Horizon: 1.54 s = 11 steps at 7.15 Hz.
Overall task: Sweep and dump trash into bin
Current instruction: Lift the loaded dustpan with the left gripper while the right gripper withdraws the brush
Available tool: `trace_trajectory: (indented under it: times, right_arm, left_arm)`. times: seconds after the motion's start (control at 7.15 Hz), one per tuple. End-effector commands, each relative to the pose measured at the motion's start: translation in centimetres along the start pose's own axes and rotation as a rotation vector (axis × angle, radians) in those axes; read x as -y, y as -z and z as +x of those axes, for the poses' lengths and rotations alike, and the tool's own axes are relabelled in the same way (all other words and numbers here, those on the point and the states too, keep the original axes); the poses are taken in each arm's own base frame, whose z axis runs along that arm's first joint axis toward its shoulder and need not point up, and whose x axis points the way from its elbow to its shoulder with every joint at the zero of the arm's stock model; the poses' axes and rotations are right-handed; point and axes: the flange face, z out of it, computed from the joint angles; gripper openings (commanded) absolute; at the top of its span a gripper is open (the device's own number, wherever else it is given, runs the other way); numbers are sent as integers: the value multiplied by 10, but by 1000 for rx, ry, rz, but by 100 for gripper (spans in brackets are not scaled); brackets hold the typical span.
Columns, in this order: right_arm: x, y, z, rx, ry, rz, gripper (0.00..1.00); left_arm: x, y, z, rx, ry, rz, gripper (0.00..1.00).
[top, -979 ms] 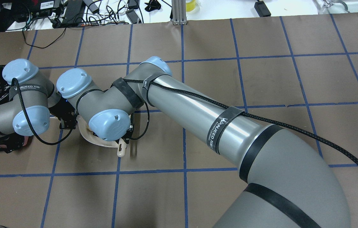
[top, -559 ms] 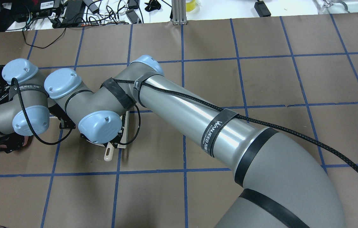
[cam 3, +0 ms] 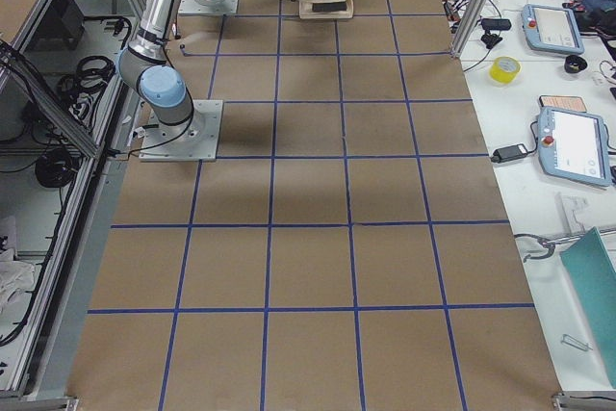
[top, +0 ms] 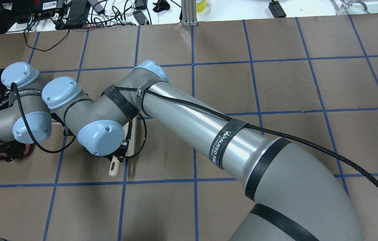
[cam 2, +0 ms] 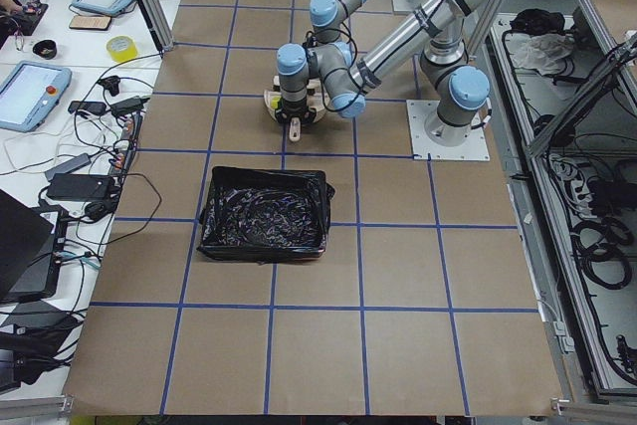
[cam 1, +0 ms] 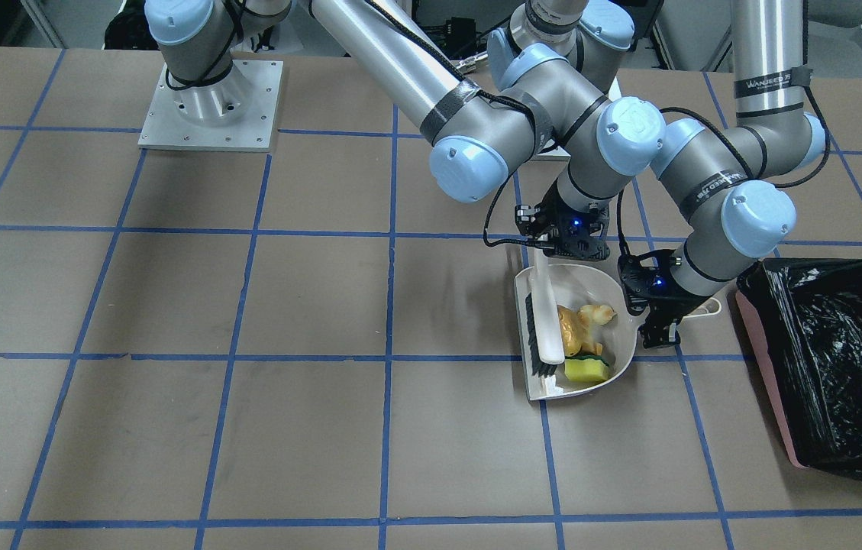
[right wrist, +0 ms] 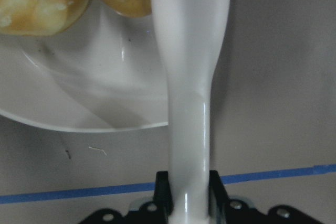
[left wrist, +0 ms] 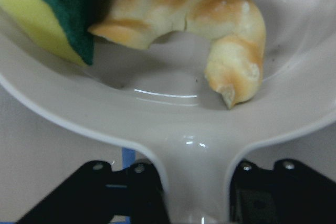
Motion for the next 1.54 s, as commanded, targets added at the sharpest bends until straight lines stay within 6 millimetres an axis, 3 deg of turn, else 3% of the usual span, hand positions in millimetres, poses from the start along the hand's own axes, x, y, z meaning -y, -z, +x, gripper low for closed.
trace_trajectory:
  times: [0.0, 0.56, 0.84, 0.98, 1.12, 1.4]
  right_arm:
    - [4, -5, 11, -82, 16, 10, 0]
    - [13, 3, 34, -156, 97, -1, 0]
    - [33, 27, 70, -197, 110, -20, 0]
    - [44, 49, 97, -196, 132, -41, 0]
    - [73, 67, 135, -172, 96, -56, 0]
    - [105, 105, 231, -108, 72, -76, 0]
  left_arm:
    - [0, -1, 0, 4, 3, 18, 0]
    - [2, 0, -1, 13, 2, 41, 0]
    - [3, 1, -2, 24, 5, 65, 0]
    - [1, 1, -3, 28, 11, 80, 0]
    - [-15, 2, -3, 40, 40, 111, 0]
    - [-72, 17, -3, 57, 157, 206, 0]
